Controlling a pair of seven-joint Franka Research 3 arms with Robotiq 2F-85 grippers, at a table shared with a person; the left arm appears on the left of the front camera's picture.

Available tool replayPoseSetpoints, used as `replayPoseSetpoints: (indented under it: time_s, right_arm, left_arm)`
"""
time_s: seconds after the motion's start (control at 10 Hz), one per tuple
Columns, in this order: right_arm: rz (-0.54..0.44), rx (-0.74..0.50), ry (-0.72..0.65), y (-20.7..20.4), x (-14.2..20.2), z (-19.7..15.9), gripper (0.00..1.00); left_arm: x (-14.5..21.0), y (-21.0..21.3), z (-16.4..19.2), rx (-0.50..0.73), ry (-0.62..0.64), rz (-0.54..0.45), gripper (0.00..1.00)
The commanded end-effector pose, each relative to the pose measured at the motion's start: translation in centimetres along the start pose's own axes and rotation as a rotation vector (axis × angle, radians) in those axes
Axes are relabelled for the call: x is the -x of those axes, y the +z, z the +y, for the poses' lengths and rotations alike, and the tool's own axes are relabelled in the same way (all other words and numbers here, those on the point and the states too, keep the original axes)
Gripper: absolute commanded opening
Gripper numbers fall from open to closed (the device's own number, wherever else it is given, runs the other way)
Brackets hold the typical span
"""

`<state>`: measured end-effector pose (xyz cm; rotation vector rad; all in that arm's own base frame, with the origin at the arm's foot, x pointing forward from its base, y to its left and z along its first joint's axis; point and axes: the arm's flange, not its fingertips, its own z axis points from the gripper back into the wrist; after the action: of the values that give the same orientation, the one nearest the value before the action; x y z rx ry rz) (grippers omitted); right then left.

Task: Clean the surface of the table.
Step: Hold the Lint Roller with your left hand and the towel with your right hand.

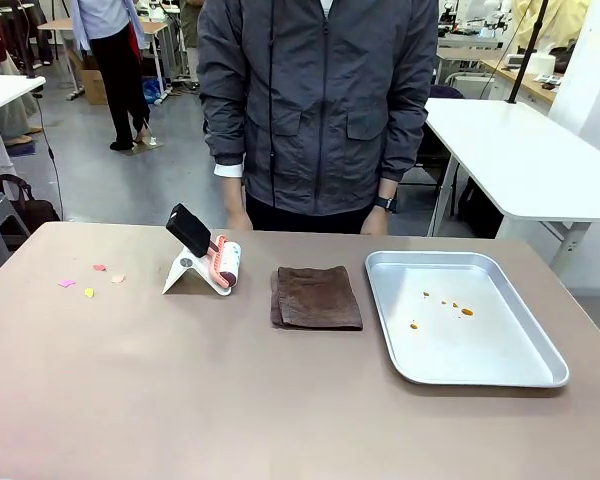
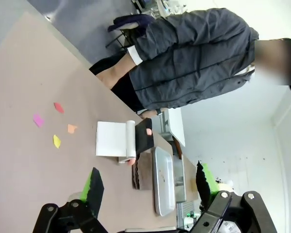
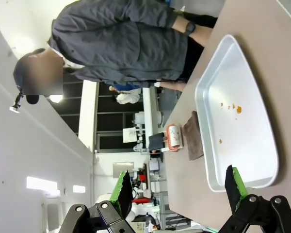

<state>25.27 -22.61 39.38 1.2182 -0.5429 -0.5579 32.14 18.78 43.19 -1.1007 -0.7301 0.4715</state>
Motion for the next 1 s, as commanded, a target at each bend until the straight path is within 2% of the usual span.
replayPoseSetpoints:
  time_s: [0.0,0.3,0.4,0.5,0.6,0.8,0.9]
  right_arm:
    - [0.002,-0.023,-0.008,0.2,0.1,0.5,1.0]
    - [0.002,-0.023,-0.008,0.2,0.1,0.5,1.0]
    - [0.011,0.005,-0.005,0.0,0.2,0.1,1.0]
    - [-0.006,0.069,0.046,-0.9,0.8,1.5,1.0]
    - [0.005,0.161,0.148,-3.2,1.9,4.2,1.0]
    - [0.059,0.265,0.355,-10.1,3.8,9.3,1.0]
    - [0.147,0.291,0.439,-14.5,4.7,11.2,1.0]
  left_arm:
    - [0.0,1.3,0.3,0.021,-0.001,0.006,1.0]
    - [0.0,1.3,0.3,0.021,-0.001,0.006,1.0]
    - [0.0,0.7,0.1,0.006,0.009,-0.001,1.0]
    - [-0.2,0.1,-0.5,-0.028,-0.006,0.018,1.0]
    - [-1.0,-1.4,-2.4,-0.06,-0.067,0.06,1.0]
    - [-2.5,-5.4,-6.4,-0.044,-0.153,0.151,1.0]
    - [-2.8,-8.2,-8.2,-0.088,-0.192,0.209,1.0]
